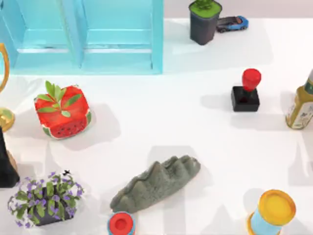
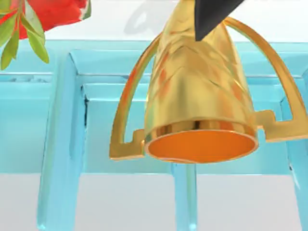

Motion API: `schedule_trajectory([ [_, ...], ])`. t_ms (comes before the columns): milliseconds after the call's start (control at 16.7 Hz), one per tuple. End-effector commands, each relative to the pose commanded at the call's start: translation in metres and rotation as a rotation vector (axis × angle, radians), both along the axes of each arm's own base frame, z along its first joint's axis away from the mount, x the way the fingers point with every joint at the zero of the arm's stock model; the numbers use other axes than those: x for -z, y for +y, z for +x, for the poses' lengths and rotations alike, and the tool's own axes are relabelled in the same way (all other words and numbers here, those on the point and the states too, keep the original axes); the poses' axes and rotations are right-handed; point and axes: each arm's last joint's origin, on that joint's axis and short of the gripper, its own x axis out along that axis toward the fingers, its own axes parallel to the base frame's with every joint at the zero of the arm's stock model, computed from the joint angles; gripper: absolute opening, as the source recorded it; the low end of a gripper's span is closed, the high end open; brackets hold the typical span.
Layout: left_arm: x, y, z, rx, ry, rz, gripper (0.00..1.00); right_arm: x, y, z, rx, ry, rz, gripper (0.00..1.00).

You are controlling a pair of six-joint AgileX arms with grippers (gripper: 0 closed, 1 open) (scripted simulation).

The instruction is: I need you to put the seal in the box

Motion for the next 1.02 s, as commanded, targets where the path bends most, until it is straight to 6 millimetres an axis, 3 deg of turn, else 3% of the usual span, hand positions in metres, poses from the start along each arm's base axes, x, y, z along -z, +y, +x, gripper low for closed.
schedule_trajectory([
  [300, 0.0, 0.0, 0.0, 0.0, 0.0, 0.0, 1.0, -0.011, -0.001, 0.0, 0.009, 0.044, 0.009, 1.0],
  [600, 0.0, 0.0, 0.0, 0.0, 0.0, 0.0, 1.0, -0.069, -0.004, 0.011, 0.057, 0.245, 0.056, 1.0],
  [780, 0.0, 0.0, 0.0, 0.0, 0.0, 0.0, 1.0, -0.124, -0.007, 0.036, 0.091, 0.401, 0.093, 1.0],
  [1020, 0.0, 0.0, 0.0, 0.0, 0.0, 0.0, 1.0, -0.185, -0.008, 0.101, 0.123, 0.642, 0.136, 1.0],
])
